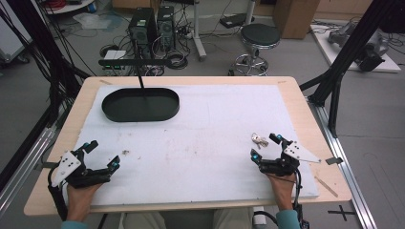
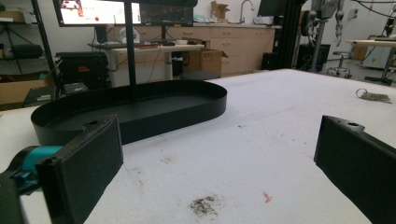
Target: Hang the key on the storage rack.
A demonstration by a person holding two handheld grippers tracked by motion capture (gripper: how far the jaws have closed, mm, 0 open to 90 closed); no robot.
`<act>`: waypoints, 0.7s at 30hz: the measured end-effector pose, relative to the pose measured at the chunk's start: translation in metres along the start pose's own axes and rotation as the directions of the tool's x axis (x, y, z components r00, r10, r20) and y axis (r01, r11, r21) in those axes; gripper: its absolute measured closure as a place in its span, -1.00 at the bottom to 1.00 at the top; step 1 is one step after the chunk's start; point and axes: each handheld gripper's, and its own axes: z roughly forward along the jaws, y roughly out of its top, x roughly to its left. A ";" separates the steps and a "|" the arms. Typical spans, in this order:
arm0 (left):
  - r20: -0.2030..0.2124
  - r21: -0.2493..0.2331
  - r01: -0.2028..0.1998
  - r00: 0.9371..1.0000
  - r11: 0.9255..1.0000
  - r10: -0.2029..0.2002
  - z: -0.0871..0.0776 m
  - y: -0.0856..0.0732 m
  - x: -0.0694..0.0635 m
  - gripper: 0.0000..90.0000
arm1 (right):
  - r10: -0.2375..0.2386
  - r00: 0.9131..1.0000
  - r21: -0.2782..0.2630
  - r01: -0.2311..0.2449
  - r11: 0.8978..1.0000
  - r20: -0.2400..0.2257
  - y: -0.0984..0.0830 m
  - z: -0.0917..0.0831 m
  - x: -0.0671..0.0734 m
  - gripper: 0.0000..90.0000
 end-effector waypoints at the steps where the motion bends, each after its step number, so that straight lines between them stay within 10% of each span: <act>1: 0.000 0.000 -0.004 1.000 1.000 0.004 0.000 0.000 0.000 -0.96 | -0.001 1.000 0.001 0.001 1.000 0.000 0.000 0.000 0.000 -0.98; 21: 0.000 -0.003 0.001 1.000 1.000 -0.001 0.000 0.000 0.000 -0.96 | 0.022 1.000 0.018 -0.022 1.000 -0.002 0.003 0.001 -0.004 -0.98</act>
